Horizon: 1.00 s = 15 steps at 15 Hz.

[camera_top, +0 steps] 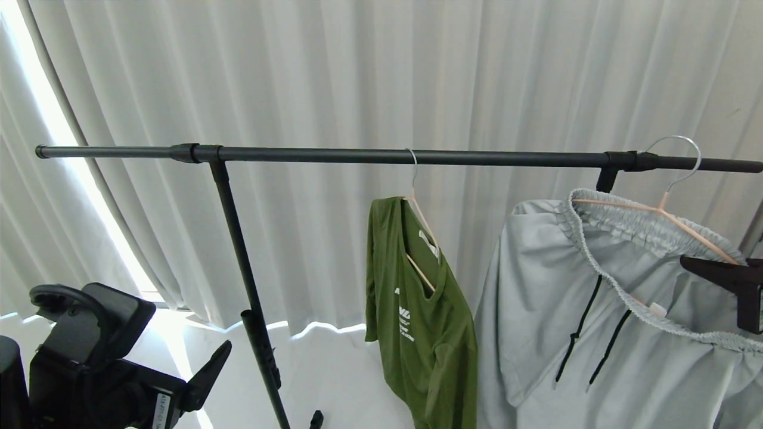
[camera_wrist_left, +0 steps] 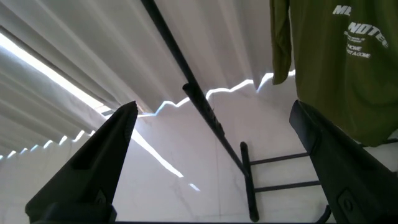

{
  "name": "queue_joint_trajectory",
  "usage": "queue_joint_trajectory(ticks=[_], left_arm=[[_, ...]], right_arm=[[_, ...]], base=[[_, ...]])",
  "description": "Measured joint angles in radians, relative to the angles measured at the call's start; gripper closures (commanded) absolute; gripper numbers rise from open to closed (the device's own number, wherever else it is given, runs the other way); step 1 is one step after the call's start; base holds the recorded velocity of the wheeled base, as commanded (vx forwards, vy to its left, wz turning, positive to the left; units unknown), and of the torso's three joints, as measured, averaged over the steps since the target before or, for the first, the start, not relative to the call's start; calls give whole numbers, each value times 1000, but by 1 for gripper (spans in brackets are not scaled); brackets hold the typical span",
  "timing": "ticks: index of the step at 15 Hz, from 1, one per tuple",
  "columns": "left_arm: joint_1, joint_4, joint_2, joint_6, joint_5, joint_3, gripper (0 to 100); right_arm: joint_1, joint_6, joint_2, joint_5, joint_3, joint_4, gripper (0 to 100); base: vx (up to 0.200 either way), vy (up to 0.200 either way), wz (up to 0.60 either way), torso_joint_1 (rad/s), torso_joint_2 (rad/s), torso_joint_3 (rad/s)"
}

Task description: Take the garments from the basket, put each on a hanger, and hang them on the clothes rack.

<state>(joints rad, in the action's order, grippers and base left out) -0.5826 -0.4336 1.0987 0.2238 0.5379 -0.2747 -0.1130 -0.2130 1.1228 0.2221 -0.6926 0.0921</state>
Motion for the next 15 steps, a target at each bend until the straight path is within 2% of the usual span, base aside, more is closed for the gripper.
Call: queue_joint_trajectory(ticks=[5,15], left_arm=[[0,0,0,1,0,0,0],[0,0,0,3,0,0,0]], right_arm=[[-1,0,38,-1,-7,1,100],[-11,11,183,-9,-23,95,100]], base=[[200,0,0,5,3,2],[0,0,0,0,0,0]])
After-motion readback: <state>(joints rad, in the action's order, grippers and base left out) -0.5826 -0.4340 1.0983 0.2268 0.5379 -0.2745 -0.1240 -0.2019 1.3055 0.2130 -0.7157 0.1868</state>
